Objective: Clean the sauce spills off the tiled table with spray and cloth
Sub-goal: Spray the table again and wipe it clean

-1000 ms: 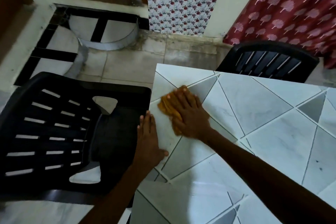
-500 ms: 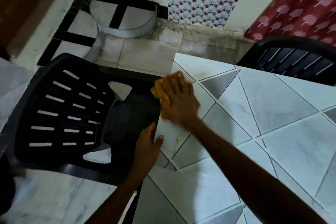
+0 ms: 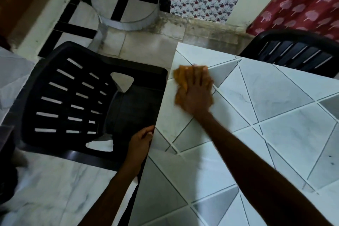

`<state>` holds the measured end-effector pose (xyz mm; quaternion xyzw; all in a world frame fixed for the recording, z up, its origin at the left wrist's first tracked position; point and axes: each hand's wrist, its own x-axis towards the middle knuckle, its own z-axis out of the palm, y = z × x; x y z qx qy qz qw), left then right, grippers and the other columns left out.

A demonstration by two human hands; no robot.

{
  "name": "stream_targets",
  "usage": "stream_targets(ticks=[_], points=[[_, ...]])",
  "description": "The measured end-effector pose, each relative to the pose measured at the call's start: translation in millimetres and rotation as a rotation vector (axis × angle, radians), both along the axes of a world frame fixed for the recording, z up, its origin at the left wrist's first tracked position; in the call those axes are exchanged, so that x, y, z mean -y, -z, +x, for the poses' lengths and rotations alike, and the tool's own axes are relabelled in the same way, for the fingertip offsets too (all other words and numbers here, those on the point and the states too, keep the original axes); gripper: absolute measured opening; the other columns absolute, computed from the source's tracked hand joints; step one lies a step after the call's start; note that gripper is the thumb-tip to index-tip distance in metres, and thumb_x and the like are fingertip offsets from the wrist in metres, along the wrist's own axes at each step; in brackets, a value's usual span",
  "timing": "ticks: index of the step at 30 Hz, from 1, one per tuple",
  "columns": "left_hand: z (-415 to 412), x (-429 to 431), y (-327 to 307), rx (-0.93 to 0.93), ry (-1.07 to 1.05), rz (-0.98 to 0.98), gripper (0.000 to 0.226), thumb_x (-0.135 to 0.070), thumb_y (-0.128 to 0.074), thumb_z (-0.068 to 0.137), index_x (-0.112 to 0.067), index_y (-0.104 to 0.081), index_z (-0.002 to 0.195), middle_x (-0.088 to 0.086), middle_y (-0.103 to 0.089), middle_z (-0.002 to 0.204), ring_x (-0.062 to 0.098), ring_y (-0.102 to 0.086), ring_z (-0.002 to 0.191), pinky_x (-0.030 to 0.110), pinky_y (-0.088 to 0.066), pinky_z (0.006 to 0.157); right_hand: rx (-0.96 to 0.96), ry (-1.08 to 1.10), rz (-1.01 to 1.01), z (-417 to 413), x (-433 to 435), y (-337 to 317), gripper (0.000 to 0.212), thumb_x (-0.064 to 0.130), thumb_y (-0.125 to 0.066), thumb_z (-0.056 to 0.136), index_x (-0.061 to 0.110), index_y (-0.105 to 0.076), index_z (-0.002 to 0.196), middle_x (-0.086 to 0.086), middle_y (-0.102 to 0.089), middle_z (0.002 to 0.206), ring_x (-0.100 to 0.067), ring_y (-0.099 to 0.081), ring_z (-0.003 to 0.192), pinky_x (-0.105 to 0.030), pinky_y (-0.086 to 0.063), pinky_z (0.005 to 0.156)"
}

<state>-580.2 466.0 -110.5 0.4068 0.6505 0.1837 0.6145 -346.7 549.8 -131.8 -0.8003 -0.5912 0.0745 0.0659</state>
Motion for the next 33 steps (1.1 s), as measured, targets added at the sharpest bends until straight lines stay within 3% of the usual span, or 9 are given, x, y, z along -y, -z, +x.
stream_targets(ticks=[3, 7, 13, 15, 19, 22, 26, 30, 33], points=[[2.3, 1.2, -2.7, 0.049, -0.083, -0.092, 0.031, -0.01, -0.047, 0.101, -0.028, -0.072, 0.104, 0.004, -0.071, 0.115, 0.021, -0.067, 0.105, 0.038, -0.054, 0.091, -0.042, -0.306, -0.013, -44.1, 87.0, 1.3, 0.069, 0.055, -0.026, 0.102, 0.023, -0.011, 0.162, -0.011, -0.001, 0.169, -0.037, 0.007, 0.155, -0.063, -0.006, 0.122], [3.4, 6.2, -4.4, 0.047, -0.087, -0.091, 0.03, -0.009, -0.046, 0.1, -0.023, -0.071, 0.111, 0.006, -0.07, 0.118, 0.024, -0.066, 0.108, 0.047, -0.051, 0.1, 0.036, -0.529, -0.027, -7.2, 170.2, -4.2, 0.067, 0.053, -0.038, 0.098, 0.031, -0.022, 0.16, -0.003, -0.015, 0.169, -0.032, -0.005, 0.156, -0.065, -0.013, 0.119], [6.2, 12.4, -2.7, 0.054, -0.07, -0.035, 0.029, -0.012, -0.049, 0.1, -0.021, -0.069, 0.118, 0.005, -0.067, 0.123, 0.025, -0.063, 0.113, 0.048, -0.049, 0.103, -0.07, 0.271, -0.077, 81.1, 70.1, -8.6, 0.076, 0.061, -0.026, 0.093, 0.026, -0.017, 0.16, -0.009, -0.012, 0.168, -0.038, -0.004, 0.154, -0.066, -0.009, 0.118], [6.0, 17.0, -6.6, 0.105, -0.098, -0.057, 0.028, -0.022, -0.048, 0.101, -0.028, -0.075, 0.104, 0.004, -0.072, 0.115, 0.024, -0.067, 0.107, 0.043, -0.052, 0.096, -0.082, 0.323, -0.072, 57.7, 29.3, -7.4, 0.078, 0.06, -0.029, 0.093, 0.024, -0.015, 0.16, -0.012, -0.01, 0.168, -0.042, -0.002, 0.154, -0.066, -0.005, 0.119], [0.8, 20.3, -16.5, 0.237, -0.261, -0.16, 0.036, -0.031, -0.039, 0.105, -0.011, -0.067, 0.114, 0.0, -0.074, 0.103, 0.012, -0.071, 0.092, 0.022, -0.055, 0.073, -0.012, -0.143, -0.046, -30.4, 42.0, 3.8, 0.076, 0.059, -0.028, 0.097, 0.024, -0.009, 0.162, -0.011, -0.002, 0.169, -0.039, 0.004, 0.155, -0.058, 0.001, 0.122], [-3.3, 19.4, -17.8, 0.212, -0.271, -0.169, 0.038, -0.032, -0.037, 0.106, -0.007, -0.06, 0.123, 0.002, -0.069, 0.104, 0.012, -0.066, 0.094, 0.022, -0.051, 0.075, -0.077, -0.362, -0.055, -68.2, 125.3, -2.5, 0.072, 0.059, -0.023, 0.101, 0.024, -0.005, 0.162, -0.009, 0.005, 0.169, -0.035, 0.011, 0.155, -0.061, -0.002, 0.123], [-7.5, 25.5, -18.5, 0.142, -0.159, -0.123, 0.032, -0.023, -0.042, 0.105, -0.009, -0.06, 0.127, 0.009, -0.066, 0.118, 0.013, -0.065, 0.097, 0.025, -0.052, 0.083, 0.057, -0.564, -0.066, -16.7, 220.0, -5.5, 0.066, 0.051, -0.037, 0.1, 0.033, -0.017, 0.16, -0.003, -0.015, 0.169, -0.034, -0.003, 0.156, -0.065, -0.009, 0.121], [-19.4, 36.8, -10.7, 0.066, 0.008, -0.036, 0.042, -0.051, -0.052, 0.087, -0.025, -0.069, 0.115, -0.001, -0.071, 0.116, 0.019, -0.066, 0.109, 0.044, -0.05, 0.101, 0.03, -0.021, -0.144, 38.5, 197.8, -7.3, 0.068, 0.052, -0.031, 0.094, 0.034, -0.021, 0.159, -0.003, -0.024, 0.166, -0.034, -0.012, 0.155, -0.07, -0.013, 0.116], [-20.1, 36.9, -17.7, 0.12, -0.046, -0.064, 0.023, -0.031, -0.047, 0.1, -0.022, -0.066, 0.109, -0.005, -0.07, 0.105, 0.012, -0.066, 0.102, 0.024, -0.053, 0.086, -0.025, 0.281, -0.119, -0.5, 139.7, -8.6, 0.074, 0.057, -0.024, 0.094, 0.026, -0.017, 0.16, -0.009, -0.012, 0.168, -0.04, -0.005, 0.154, -0.067, -0.007, 0.119]])
